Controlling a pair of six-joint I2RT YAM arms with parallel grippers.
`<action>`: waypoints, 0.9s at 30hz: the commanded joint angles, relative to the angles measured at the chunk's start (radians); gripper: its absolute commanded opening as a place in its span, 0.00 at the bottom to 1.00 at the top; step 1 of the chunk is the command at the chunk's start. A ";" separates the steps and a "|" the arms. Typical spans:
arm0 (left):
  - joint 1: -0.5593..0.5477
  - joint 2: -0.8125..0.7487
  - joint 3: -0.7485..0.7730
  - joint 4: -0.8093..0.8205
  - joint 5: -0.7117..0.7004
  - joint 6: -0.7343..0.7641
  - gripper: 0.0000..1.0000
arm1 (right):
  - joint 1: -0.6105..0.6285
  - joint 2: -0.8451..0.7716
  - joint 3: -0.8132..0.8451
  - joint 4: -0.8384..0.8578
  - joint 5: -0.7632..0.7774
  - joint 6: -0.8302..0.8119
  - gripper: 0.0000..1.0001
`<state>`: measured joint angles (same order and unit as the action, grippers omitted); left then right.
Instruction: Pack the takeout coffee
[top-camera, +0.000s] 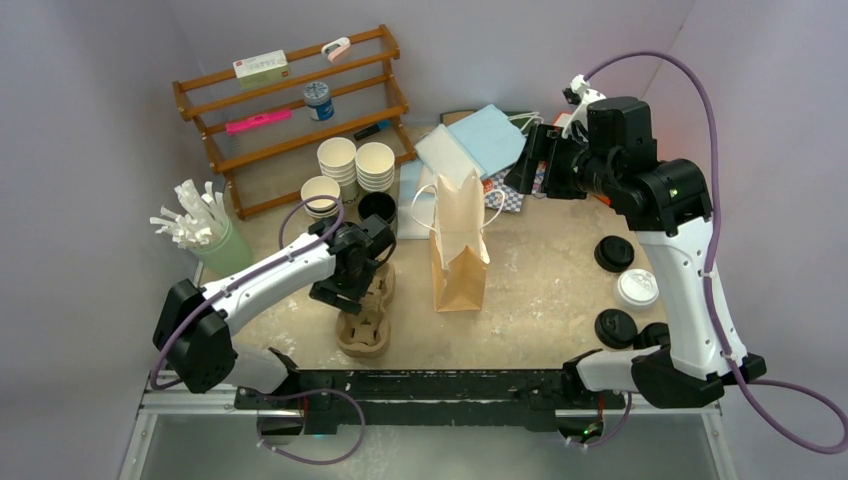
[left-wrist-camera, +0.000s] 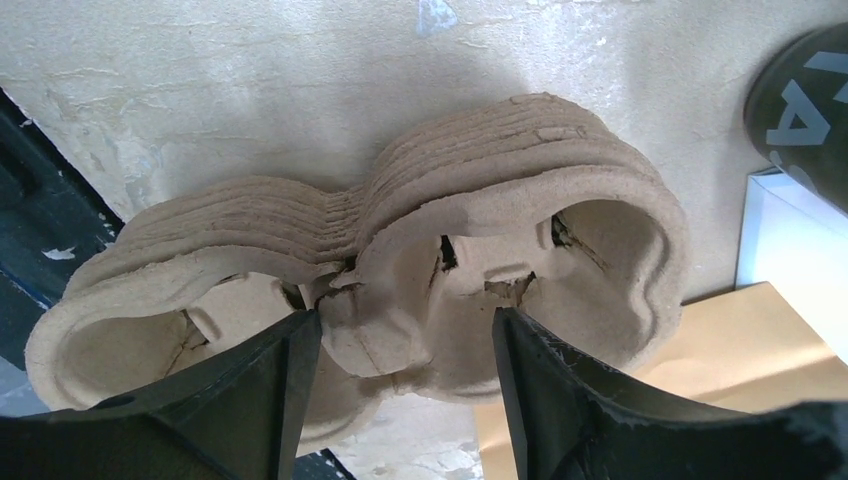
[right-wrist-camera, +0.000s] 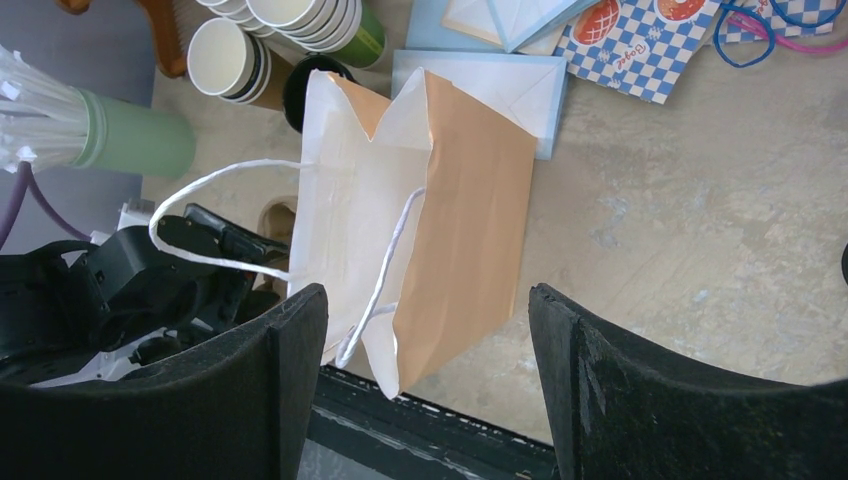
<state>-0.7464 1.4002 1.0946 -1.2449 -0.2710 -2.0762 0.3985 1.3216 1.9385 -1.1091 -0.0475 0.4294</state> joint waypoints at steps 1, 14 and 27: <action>0.009 0.020 0.004 0.016 0.024 -0.105 0.66 | 0.002 -0.013 -0.012 0.011 -0.014 -0.004 0.76; 0.012 -0.001 -0.022 -0.007 0.052 -0.103 0.53 | 0.002 0.000 -0.015 0.016 -0.027 -0.004 0.75; 0.012 0.001 -0.041 -0.002 0.078 -0.071 0.56 | 0.002 -0.008 -0.033 0.015 -0.028 -0.003 0.74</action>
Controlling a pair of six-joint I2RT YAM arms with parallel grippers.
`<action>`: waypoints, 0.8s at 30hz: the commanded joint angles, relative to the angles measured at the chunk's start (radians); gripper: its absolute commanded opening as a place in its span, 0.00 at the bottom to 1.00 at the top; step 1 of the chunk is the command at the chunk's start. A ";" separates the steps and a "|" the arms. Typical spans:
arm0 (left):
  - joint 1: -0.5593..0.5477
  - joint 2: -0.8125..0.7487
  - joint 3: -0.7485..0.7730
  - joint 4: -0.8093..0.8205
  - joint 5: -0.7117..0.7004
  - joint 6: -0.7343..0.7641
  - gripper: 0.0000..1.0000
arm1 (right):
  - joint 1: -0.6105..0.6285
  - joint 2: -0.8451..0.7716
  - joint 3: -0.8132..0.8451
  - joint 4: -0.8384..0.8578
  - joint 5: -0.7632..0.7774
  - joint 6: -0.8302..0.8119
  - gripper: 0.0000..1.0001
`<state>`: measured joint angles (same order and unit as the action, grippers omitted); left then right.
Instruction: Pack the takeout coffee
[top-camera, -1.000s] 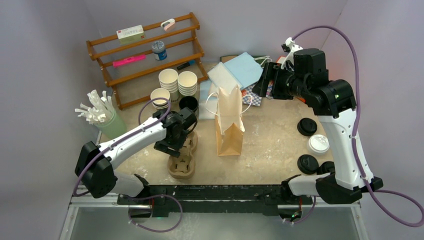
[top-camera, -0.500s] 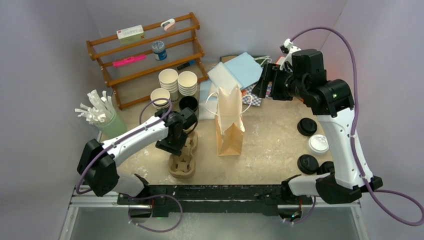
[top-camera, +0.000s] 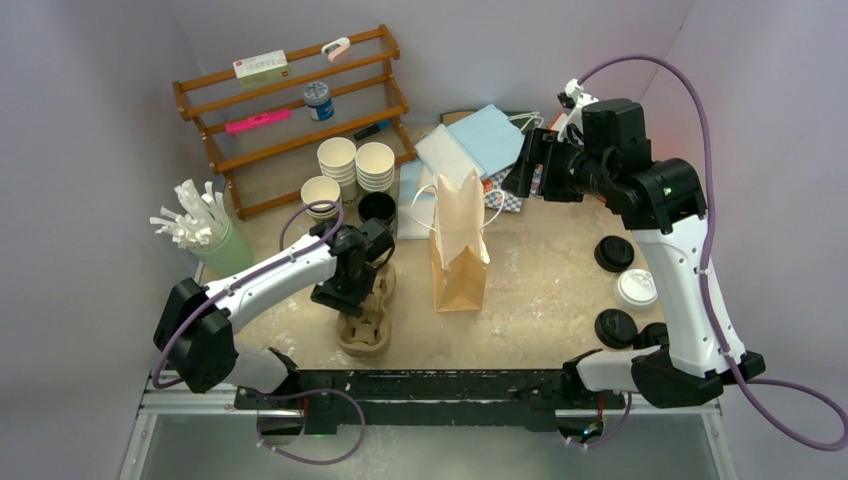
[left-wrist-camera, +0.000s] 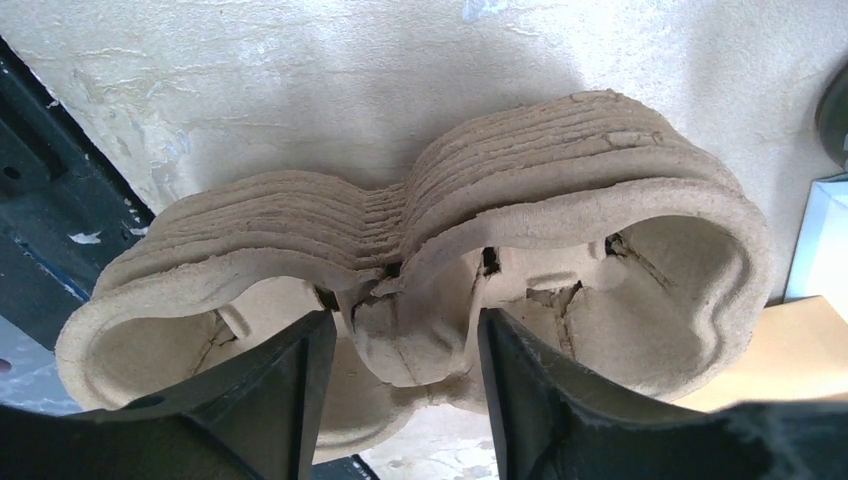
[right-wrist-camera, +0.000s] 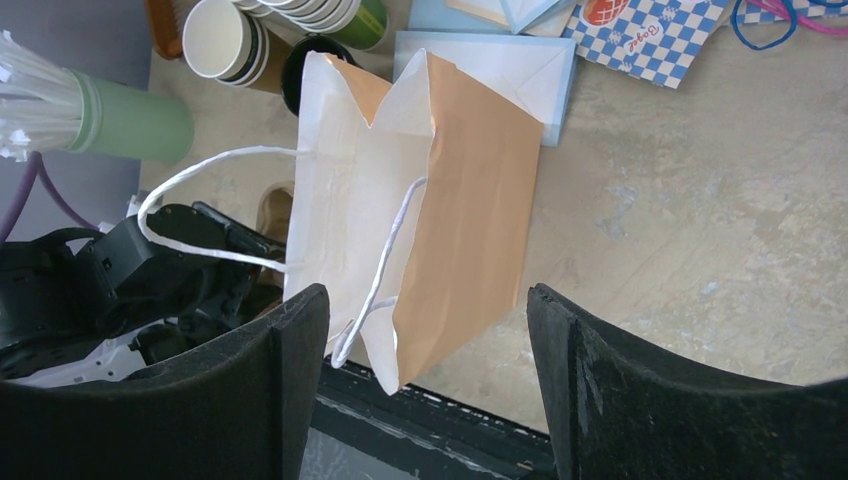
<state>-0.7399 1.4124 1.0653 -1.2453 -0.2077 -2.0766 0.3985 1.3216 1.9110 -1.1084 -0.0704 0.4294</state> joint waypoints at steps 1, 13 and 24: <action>0.005 -0.011 -0.013 -0.003 0.012 -0.071 0.52 | 0.002 -0.008 -0.005 0.013 -0.005 -0.003 0.74; 0.004 -0.012 0.149 -0.174 -0.092 -0.062 0.38 | 0.002 -0.005 -0.007 0.016 -0.011 0.000 0.74; 0.004 -0.096 0.059 -0.077 -0.047 -0.076 0.42 | 0.002 0.002 -0.003 0.019 -0.039 0.001 0.74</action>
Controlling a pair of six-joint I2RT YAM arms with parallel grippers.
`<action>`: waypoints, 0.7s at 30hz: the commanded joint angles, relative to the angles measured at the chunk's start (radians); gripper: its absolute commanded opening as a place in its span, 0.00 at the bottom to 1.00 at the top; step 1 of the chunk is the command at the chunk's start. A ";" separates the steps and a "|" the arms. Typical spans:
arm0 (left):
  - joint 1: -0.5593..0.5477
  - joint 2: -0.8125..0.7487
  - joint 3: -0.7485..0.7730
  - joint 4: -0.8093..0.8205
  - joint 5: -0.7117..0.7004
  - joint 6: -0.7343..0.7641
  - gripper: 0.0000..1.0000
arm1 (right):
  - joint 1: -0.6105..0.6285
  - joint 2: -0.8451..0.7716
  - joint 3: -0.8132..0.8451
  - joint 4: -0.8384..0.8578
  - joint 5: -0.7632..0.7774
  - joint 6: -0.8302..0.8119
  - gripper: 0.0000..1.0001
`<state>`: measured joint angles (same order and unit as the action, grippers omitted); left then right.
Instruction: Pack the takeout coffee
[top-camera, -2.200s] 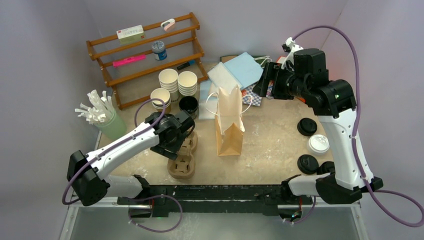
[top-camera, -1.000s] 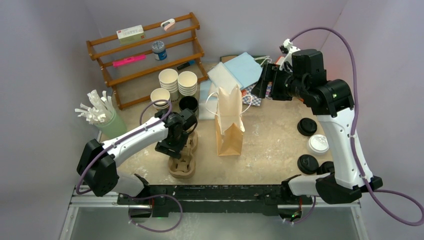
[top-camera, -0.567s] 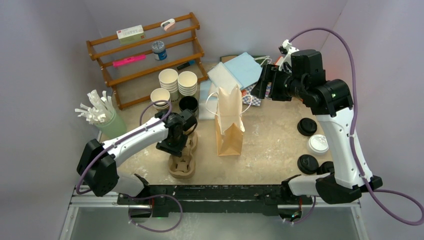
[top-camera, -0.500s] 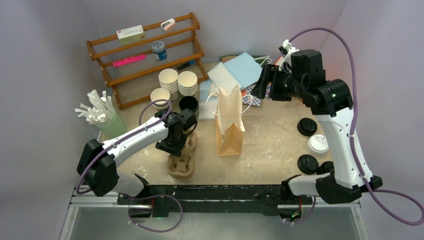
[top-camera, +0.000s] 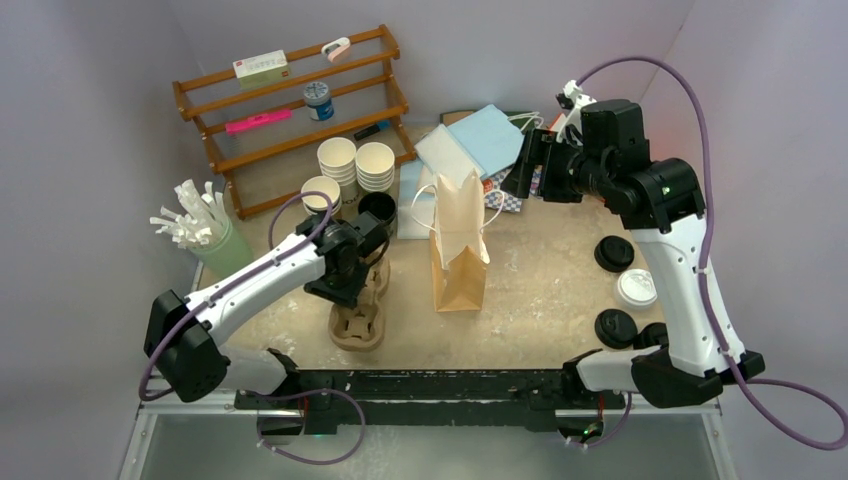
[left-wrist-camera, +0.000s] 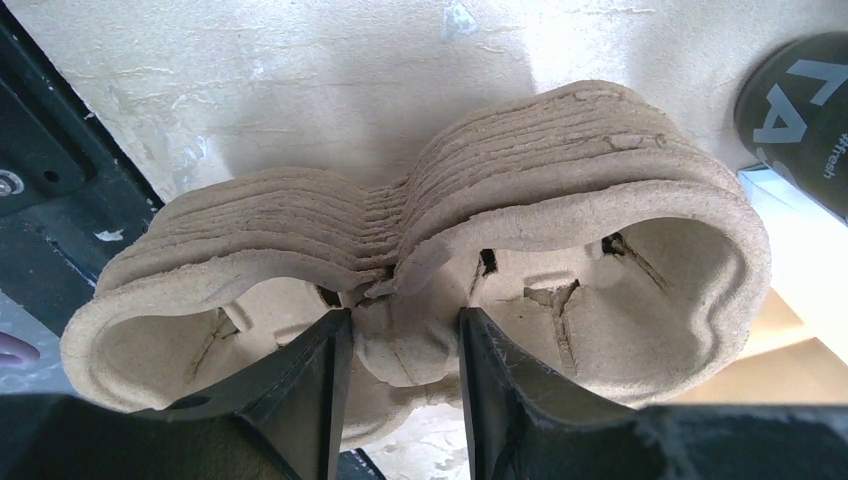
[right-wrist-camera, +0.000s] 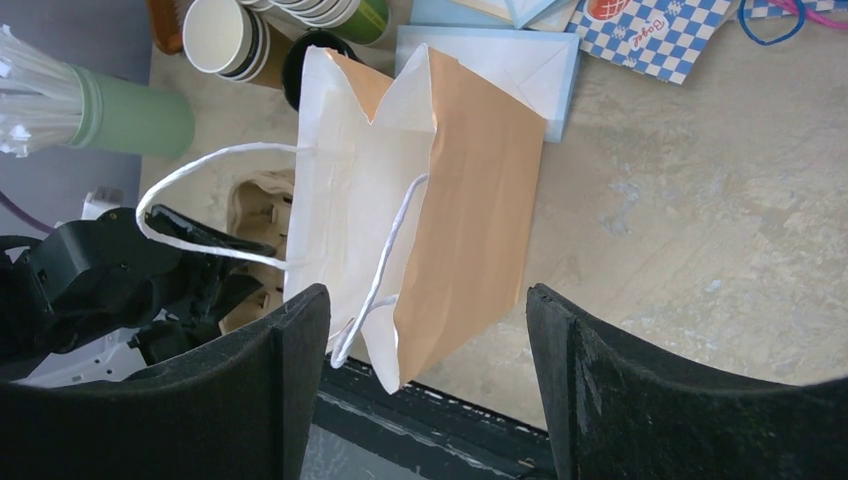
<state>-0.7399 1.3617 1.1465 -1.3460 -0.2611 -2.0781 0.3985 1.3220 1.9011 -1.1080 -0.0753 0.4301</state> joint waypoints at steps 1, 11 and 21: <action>0.005 -0.049 -0.027 0.032 0.005 -0.072 0.42 | 0.002 0.001 0.016 0.019 -0.039 -0.001 0.74; 0.004 -0.098 -0.064 0.042 -0.033 -0.036 0.42 | 0.004 0.012 0.150 0.138 -0.409 -0.016 0.63; 0.005 -0.141 -0.113 0.069 -0.066 -0.006 0.42 | 0.284 -0.152 -0.162 0.245 -0.196 0.023 0.55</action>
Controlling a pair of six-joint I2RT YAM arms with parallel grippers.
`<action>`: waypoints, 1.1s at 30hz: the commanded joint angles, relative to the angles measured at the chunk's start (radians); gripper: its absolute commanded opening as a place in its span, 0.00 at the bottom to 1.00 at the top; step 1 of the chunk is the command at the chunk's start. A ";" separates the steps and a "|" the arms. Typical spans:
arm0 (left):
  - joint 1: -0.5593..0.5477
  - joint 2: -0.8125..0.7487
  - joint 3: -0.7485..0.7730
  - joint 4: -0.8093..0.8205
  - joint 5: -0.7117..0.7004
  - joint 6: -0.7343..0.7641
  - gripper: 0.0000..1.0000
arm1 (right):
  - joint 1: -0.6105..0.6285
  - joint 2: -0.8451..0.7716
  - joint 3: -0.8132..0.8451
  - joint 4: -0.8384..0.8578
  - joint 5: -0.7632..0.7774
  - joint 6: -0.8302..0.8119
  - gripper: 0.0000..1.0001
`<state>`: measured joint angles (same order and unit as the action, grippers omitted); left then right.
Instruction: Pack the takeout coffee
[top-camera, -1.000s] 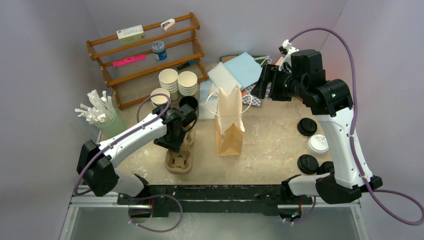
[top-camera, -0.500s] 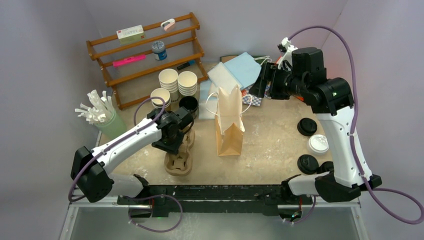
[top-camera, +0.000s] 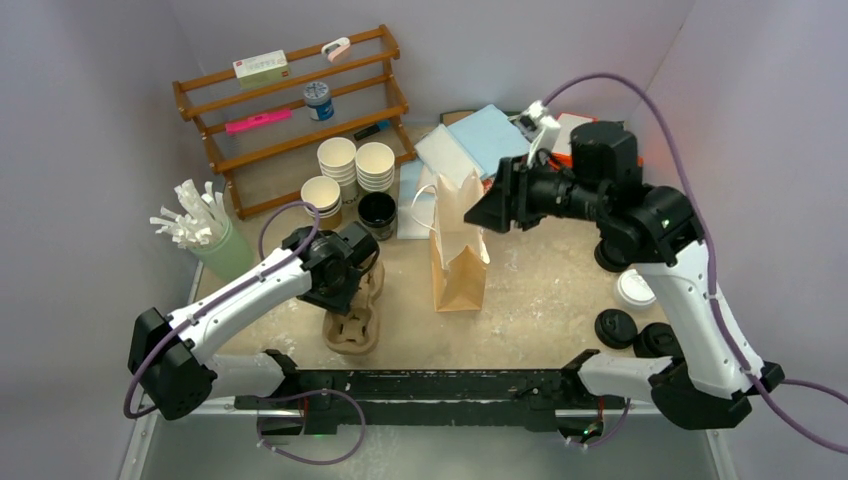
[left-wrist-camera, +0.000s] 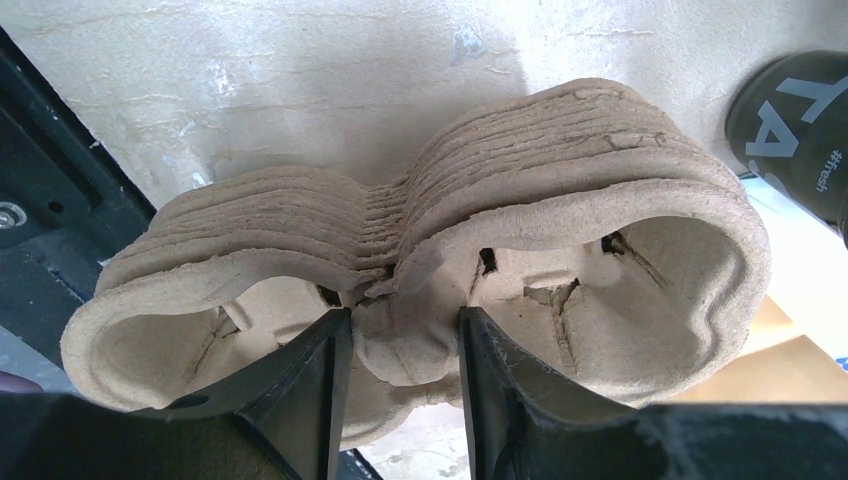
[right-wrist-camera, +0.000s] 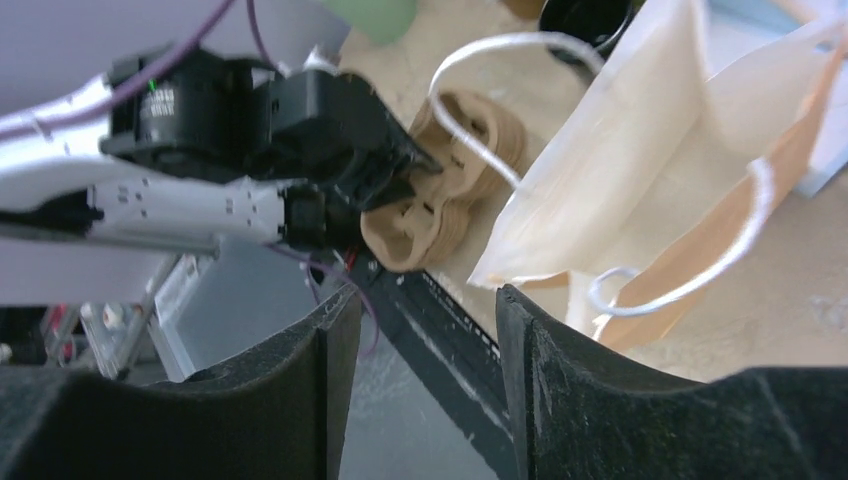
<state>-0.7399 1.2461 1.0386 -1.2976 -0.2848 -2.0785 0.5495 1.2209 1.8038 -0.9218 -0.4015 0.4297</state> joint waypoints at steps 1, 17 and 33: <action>0.005 -0.027 -0.006 0.026 -0.049 -0.003 0.42 | 0.169 -0.063 -0.083 0.052 0.176 0.036 0.56; 0.042 0.011 0.006 0.106 -0.036 0.088 0.42 | 0.275 -0.417 -0.653 0.209 0.399 0.166 0.73; 0.069 0.026 0.035 0.090 0.020 0.133 0.41 | 0.275 -0.474 -0.976 0.481 0.733 0.156 0.75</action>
<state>-0.6815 1.2739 1.0344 -1.2003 -0.2852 -1.9686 0.8192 0.7475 0.8394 -0.4885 0.1310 0.5575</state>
